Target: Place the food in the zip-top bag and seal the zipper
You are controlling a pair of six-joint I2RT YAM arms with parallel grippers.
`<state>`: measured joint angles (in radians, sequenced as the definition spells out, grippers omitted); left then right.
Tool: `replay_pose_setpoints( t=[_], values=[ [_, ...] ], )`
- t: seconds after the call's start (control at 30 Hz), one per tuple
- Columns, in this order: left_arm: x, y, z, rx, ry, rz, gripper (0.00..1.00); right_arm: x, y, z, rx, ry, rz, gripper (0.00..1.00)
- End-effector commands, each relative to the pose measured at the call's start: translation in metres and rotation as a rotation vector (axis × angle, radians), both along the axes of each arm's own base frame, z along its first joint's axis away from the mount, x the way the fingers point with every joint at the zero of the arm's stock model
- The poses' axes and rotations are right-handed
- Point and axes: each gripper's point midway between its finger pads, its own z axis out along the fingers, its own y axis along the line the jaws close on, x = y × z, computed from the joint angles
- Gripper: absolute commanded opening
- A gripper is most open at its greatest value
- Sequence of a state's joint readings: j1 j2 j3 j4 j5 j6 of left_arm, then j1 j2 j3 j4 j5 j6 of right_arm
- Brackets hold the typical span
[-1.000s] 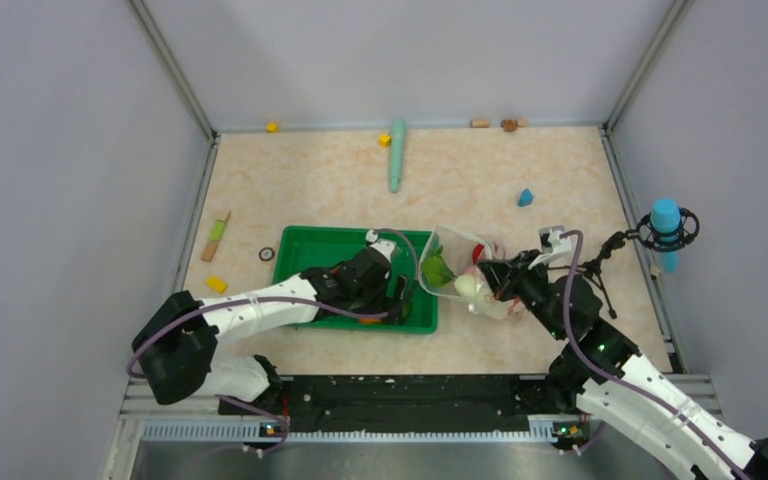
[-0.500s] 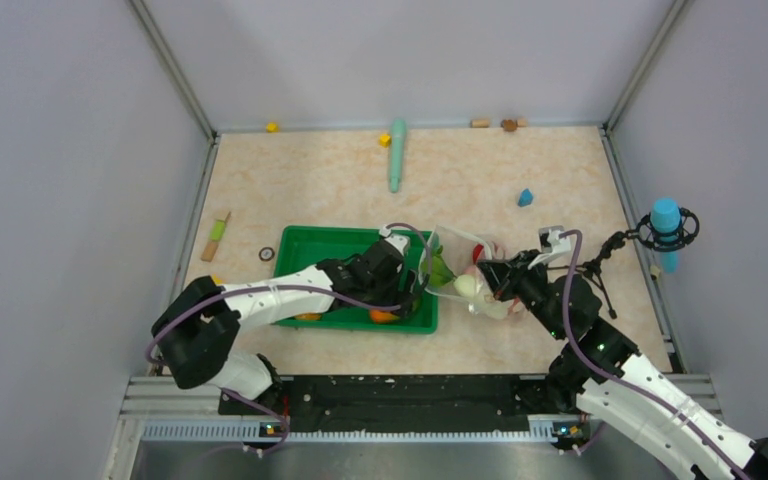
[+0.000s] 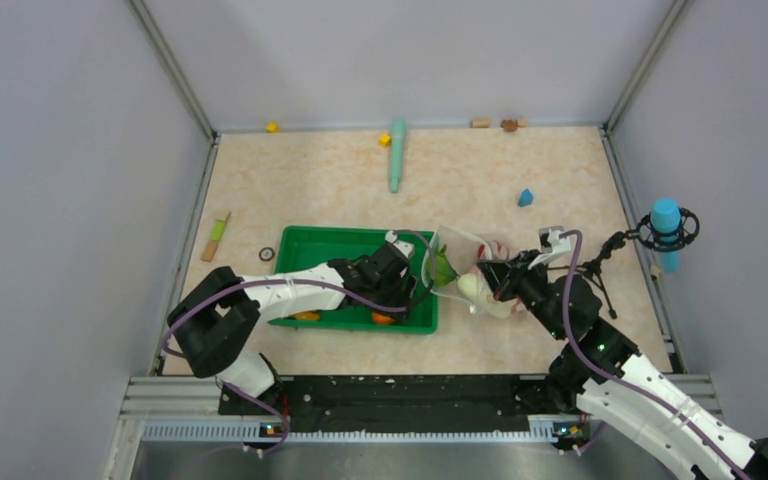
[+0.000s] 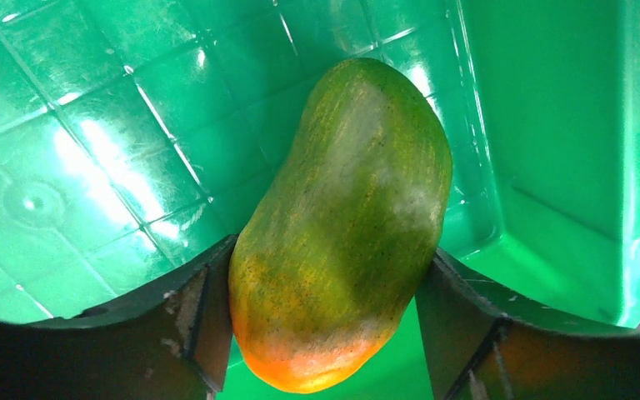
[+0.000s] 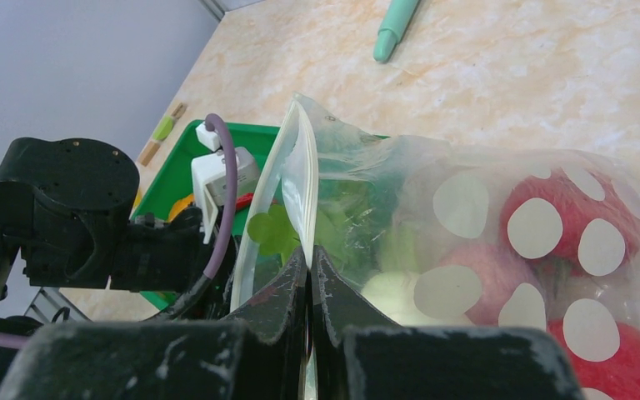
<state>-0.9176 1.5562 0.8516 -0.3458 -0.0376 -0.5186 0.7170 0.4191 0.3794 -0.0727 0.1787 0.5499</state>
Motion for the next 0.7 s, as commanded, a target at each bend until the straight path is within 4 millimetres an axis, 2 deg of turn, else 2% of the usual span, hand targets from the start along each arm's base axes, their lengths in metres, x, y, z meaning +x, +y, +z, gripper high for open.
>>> replay_pose_setpoints(
  t=[0.0,0.1,0.17,0.27,0.37,0.57,0.67],
  values=[
    [-0.004,0.006,-0.001,0.022,0.016,-0.001,0.66,0.002,-0.001,0.013,0.021,-0.045,-0.008,0.0],
    [0.003,0.007,0.011,0.007,-0.026,0.025,0.51,0.002,-0.002,0.014,0.021,-0.046,-0.012,0.0],
    [0.009,0.01,0.021,-0.001,-0.066,0.059,0.35,0.002,-0.002,0.014,0.022,-0.047,-0.011,0.0],
    [0.018,0.02,0.039,-0.003,-0.136,0.128,0.16,0.002,-0.002,0.014,0.022,-0.047,-0.011,0.0],
    [0.03,0.03,0.063,-0.02,-0.223,0.213,0.01,0.003,-0.003,0.013,0.022,-0.047,-0.015,0.0],
    [0.049,0.039,0.123,-0.162,-0.392,0.344,0.0,0.002,-0.002,0.014,0.027,-0.05,-0.008,0.0],
    [0.05,0.03,0.153,-0.278,-0.444,0.318,0.0,0.001,0.0,0.014,0.032,-0.05,0.001,0.0]
  ],
)
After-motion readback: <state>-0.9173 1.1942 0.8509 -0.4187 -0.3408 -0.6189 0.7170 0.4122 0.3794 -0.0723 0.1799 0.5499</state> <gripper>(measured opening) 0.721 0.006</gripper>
